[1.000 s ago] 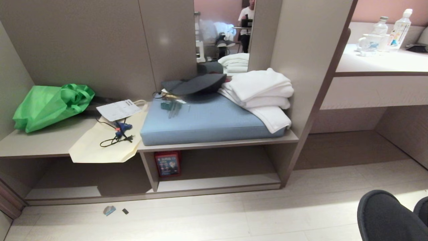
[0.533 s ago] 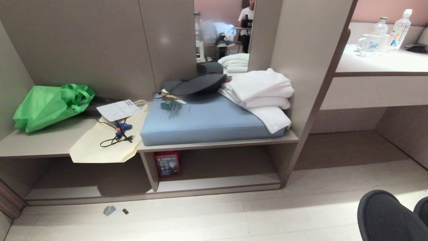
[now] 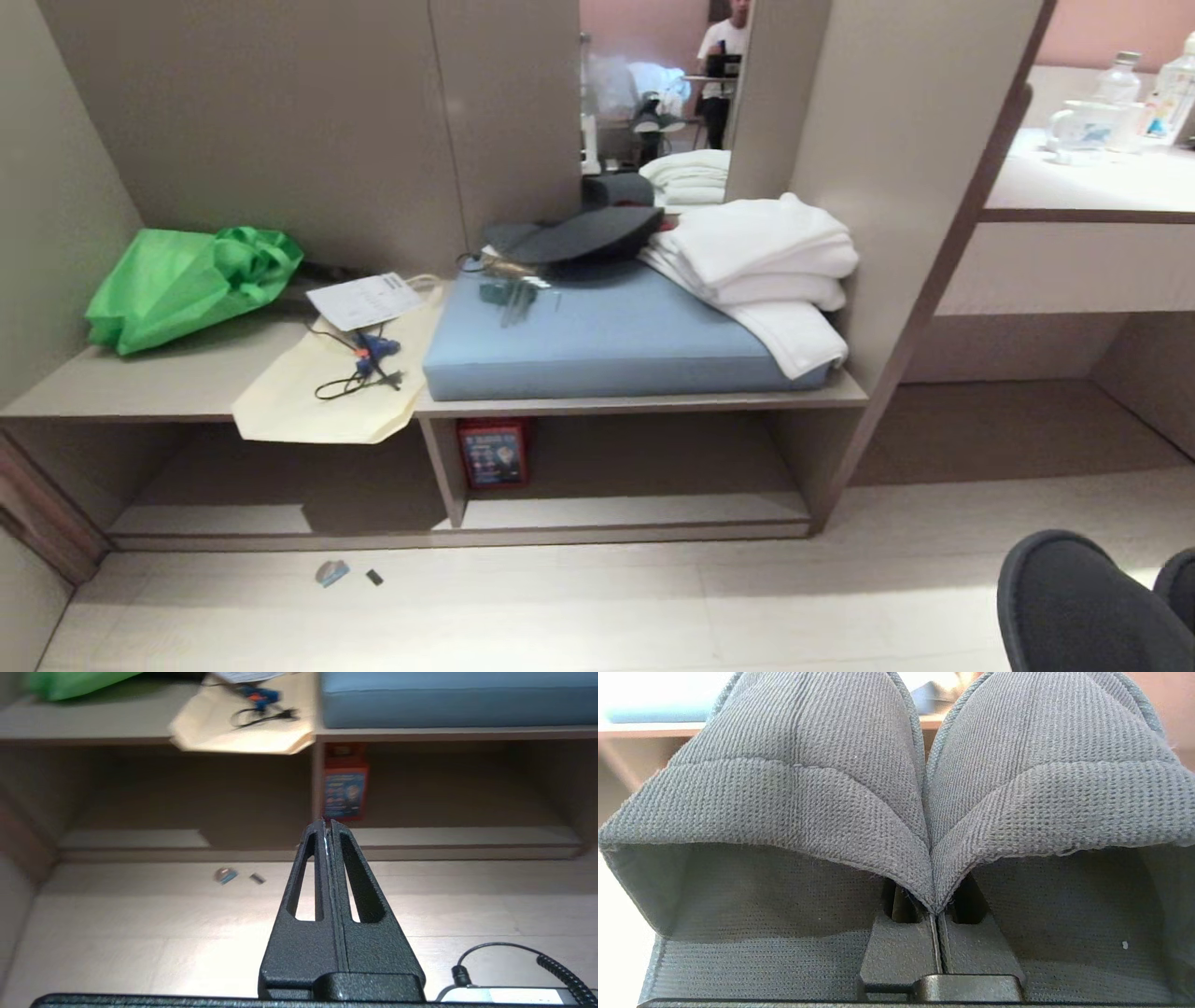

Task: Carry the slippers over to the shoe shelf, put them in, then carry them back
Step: Place the slippers on the floor

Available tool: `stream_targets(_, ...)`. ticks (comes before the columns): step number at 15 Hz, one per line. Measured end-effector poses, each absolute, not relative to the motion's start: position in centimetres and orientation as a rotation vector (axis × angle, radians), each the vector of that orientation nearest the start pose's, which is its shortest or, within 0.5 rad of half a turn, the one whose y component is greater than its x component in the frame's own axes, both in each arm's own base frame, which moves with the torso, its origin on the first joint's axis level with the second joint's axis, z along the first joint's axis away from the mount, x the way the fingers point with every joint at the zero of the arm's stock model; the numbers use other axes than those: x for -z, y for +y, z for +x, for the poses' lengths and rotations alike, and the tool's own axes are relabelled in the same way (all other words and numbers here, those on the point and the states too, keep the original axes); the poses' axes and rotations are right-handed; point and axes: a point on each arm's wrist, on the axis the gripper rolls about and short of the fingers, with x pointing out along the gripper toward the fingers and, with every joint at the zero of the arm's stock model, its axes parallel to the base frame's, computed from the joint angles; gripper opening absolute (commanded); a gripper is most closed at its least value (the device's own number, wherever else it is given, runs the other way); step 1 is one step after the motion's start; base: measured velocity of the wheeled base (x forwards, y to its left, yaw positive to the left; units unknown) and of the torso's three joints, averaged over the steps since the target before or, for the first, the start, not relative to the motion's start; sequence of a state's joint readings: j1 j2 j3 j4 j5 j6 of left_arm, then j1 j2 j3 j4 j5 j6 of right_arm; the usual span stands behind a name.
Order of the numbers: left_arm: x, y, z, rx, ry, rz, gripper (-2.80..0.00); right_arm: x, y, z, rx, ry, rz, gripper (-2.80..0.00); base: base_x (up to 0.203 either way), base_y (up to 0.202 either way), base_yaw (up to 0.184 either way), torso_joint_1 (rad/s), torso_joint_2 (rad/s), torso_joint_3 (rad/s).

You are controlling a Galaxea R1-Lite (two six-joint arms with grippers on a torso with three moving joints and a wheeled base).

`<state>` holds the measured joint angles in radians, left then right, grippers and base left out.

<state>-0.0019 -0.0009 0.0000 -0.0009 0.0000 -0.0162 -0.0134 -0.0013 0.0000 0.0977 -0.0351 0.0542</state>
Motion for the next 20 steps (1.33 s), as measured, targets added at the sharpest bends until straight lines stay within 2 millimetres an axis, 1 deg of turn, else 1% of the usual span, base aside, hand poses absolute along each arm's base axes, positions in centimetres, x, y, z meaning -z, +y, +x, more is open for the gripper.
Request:
stream_targets(4,-7.56,0.0,-2.29,0.001,-0.003,-0.015,-2.8,-6.55,-0.05,-2.34,0.052,0.095,0.054,-2.8,0.001,-0.009,0.207,0.0,0.0,0.002)
stream_targets(6,-7.57,0.0,-2.29,0.002,-0.003,-0.008,-2.8,-6.55,-0.05,-2.34,0.052,0.095,0.054,-2.8,0.0,-0.005,0.121,0.003,0.0,0.003)
stream_targets(17,-7.58,0.01,-2.29,0.001,-0.004,-0.01,-2.8,-6.55,-0.05,-2.34,0.051,0.095,0.054,-2.8,0.0,0.0,0.0,0.0,0.0,0.0)
stream_targets(20,-7.59,0.0,-2.29,0.002,-0.004,-0.01,-2.8,-6.55,-0.05,-2.34,0.052,0.095,0.054,-2.8,0.003,0.007,-0.127,0.002,0.0,0.001)
